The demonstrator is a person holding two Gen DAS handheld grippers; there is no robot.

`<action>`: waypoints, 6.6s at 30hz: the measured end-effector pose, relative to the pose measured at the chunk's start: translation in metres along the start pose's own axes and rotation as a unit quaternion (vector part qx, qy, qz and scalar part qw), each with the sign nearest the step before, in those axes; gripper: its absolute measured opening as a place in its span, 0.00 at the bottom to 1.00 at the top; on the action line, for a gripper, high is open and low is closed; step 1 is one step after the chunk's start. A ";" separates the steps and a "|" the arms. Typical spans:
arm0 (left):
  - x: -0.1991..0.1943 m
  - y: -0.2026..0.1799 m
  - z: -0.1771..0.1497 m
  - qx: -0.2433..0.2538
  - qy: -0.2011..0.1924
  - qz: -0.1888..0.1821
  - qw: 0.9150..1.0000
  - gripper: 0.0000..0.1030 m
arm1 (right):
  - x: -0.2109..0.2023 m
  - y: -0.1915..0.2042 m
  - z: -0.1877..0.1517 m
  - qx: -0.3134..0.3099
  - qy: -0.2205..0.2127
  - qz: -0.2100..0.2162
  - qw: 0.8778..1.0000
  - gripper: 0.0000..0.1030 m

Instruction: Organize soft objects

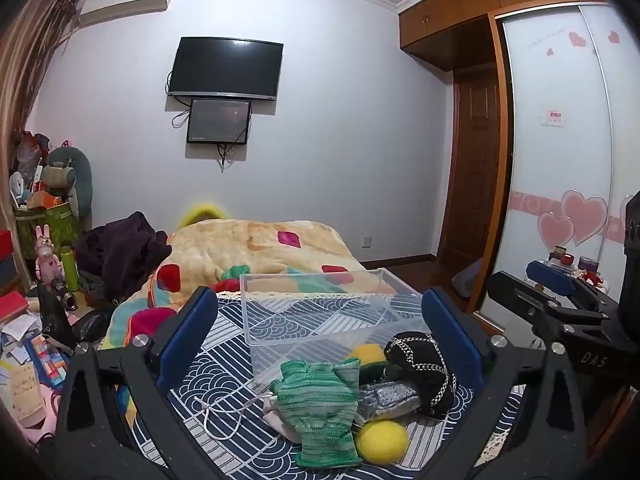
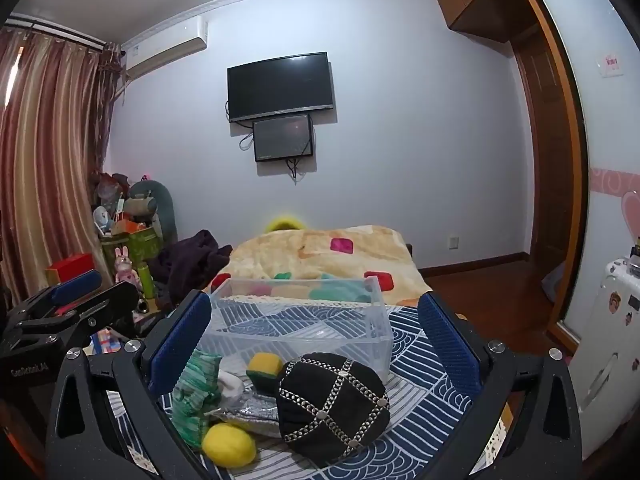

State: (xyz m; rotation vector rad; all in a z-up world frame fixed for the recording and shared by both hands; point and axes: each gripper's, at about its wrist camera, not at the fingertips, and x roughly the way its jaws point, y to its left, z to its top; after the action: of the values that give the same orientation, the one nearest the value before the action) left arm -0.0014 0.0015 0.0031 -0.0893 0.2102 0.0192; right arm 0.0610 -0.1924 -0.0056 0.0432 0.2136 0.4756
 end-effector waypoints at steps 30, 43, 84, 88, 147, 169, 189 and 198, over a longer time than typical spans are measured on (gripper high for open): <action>-0.005 -0.002 0.001 0.002 -0.007 0.005 1.000 1.00 | -0.002 0.001 0.000 -0.001 -0.008 0.005 1.000 1.00; -0.005 -0.002 0.002 0.002 -0.009 0.006 1.000 1.00 | -0.002 0.002 0.000 0.000 -0.008 0.005 1.000 1.00; -0.008 -0.004 0.003 -0.001 -0.009 0.004 1.000 1.00 | -0.003 0.003 0.000 0.000 -0.009 0.006 1.000 1.00; -0.002 -0.004 0.001 -0.006 0.006 -0.007 1.000 1.00 | -0.002 0.005 0.000 -0.001 -0.008 0.005 1.000 1.00; 0.039 0.036 -0.004 -0.067 0.087 -0.043 0.993 0.24 | 0.031 -0.032 -0.012 0.061 0.071 0.030 0.995 0.14; 0.174 0.053 0.008 -0.055 0.169 0.009 0.984 0.24 | 0.136 -0.017 -0.003 0.039 0.122 0.015 0.992 0.14; 0.200 0.024 -0.019 0.018 0.241 0.014 0.970 0.44 | 0.159 -0.011 -0.026 -0.001 0.224 0.013 0.974 0.25; 0.157 0.023 0.000 0.018 0.186 0.009 0.982 0.75 | 0.132 -0.011 -0.006 0.000 0.168 0.009 0.986 0.56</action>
State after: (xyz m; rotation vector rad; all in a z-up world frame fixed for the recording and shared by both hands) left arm 0.1514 0.0259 -0.0320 -0.0550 0.5848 0.0167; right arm 0.1790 -0.1413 -0.0378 -0.0363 0.5455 0.4996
